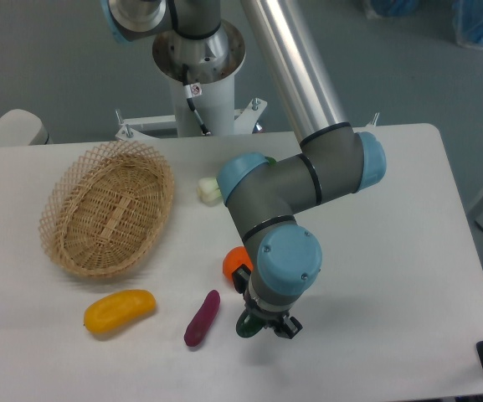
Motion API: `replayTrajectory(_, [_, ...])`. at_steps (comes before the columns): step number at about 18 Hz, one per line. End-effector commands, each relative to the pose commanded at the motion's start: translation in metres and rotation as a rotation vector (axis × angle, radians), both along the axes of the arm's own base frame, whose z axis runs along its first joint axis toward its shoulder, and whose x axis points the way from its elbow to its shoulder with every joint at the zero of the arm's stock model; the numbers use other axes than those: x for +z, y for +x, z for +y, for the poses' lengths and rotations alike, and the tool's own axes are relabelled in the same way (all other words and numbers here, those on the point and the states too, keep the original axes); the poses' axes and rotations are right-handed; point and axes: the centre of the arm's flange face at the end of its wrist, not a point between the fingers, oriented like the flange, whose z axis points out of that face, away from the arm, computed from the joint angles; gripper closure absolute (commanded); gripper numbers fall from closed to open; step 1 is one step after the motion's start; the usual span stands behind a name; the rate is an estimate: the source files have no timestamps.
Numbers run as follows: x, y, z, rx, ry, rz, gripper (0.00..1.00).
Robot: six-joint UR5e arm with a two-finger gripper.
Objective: Pick up the cucumber from the table
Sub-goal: 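Lift the held cucumber and carry it away from the basket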
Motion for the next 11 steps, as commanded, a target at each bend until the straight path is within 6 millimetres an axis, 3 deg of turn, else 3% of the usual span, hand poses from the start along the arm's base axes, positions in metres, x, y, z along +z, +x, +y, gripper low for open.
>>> replayTrajectory(11, [0.0003, 0.0027, 0.001, -0.106, 0.009, 0.009, 0.84])
